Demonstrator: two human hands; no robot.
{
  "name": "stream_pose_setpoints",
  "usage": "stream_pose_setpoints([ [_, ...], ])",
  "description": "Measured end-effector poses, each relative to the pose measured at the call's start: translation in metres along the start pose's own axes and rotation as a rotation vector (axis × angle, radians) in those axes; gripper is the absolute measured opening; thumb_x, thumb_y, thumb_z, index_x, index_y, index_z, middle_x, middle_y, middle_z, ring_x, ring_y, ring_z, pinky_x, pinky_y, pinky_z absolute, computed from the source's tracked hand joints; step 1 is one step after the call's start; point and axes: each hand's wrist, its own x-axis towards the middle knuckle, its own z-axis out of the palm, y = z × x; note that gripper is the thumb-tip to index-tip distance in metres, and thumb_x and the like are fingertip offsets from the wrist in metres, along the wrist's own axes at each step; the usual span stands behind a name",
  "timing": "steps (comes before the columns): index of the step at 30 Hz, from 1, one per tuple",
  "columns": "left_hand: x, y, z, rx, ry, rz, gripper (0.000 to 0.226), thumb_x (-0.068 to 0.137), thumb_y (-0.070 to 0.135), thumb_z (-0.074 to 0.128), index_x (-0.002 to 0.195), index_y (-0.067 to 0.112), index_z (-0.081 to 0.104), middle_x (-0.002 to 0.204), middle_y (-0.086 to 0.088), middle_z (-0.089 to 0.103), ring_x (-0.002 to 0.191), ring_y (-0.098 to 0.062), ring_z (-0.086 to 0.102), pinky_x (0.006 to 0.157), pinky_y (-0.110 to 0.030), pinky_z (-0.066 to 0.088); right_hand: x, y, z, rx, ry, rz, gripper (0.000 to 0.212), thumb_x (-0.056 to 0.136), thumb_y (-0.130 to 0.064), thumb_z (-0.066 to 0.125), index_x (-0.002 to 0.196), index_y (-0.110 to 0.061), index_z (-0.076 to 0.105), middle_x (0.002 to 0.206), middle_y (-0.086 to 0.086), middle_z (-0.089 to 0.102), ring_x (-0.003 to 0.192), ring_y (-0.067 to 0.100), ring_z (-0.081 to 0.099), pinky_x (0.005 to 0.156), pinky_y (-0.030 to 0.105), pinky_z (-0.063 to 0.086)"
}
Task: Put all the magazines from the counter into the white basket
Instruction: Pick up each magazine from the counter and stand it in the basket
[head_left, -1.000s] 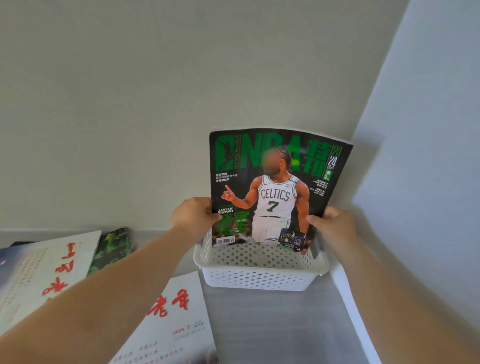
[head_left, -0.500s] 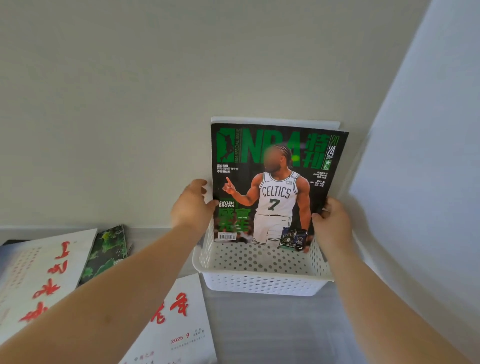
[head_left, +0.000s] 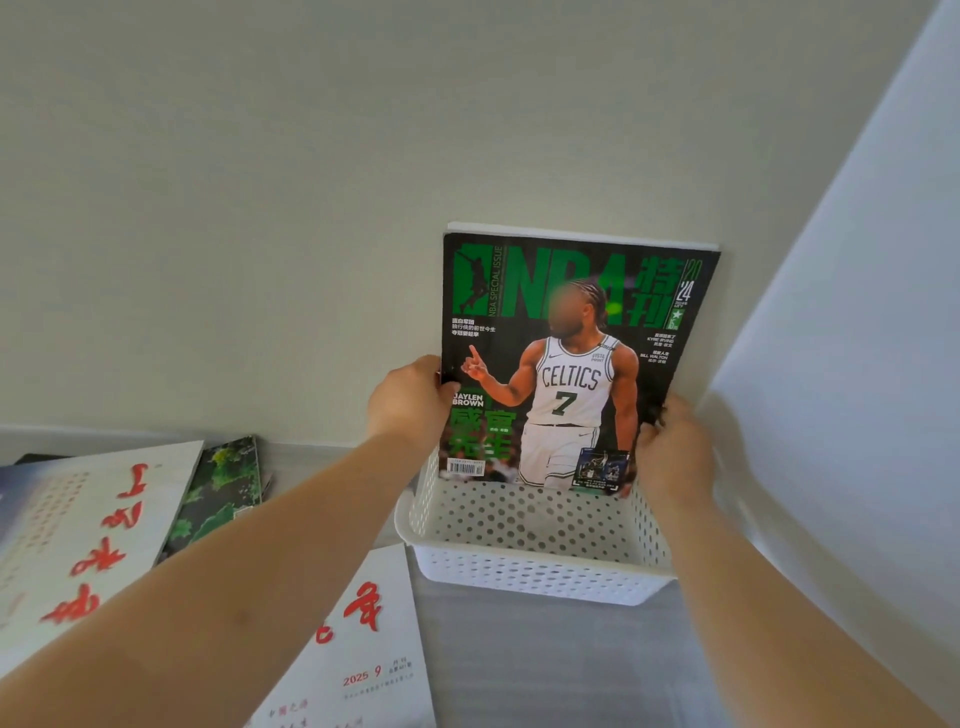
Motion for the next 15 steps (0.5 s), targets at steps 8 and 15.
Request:
stream_pose_setpoints([
  [8,-0.038,-0.022,-0.026,0.017,-0.071,-0.007,0.043,0.087,0.03,0.051,0.129,0.02,0.043,0.132,-0.002,0.054,0.116,-0.022,0.052,0.09,-0.033,0.044,-0.028,-0.014,-0.014,0.033,0.103,-0.075,0.022,0.081,-0.005,0.052,0.101,0.001,0.05,0.106,0.026,0.056,0.101,0.038,0.048,0.083,0.042,0.04],
  [15,-0.133,-0.097,-0.099,-0.144,0.026,-0.137,0.024,0.086,0.021,0.055,0.108,0.019,0.063,0.117,-0.002,0.064,0.097,-0.019,0.057,0.078,-0.02,0.036,-0.126,-0.06,-0.008,0.092,0.062,-0.143,0.049,0.076,0.0,0.059,0.123,-0.005,0.044,0.129,0.019,0.047,0.122,0.033,0.038,0.102,0.041,0.028],
])
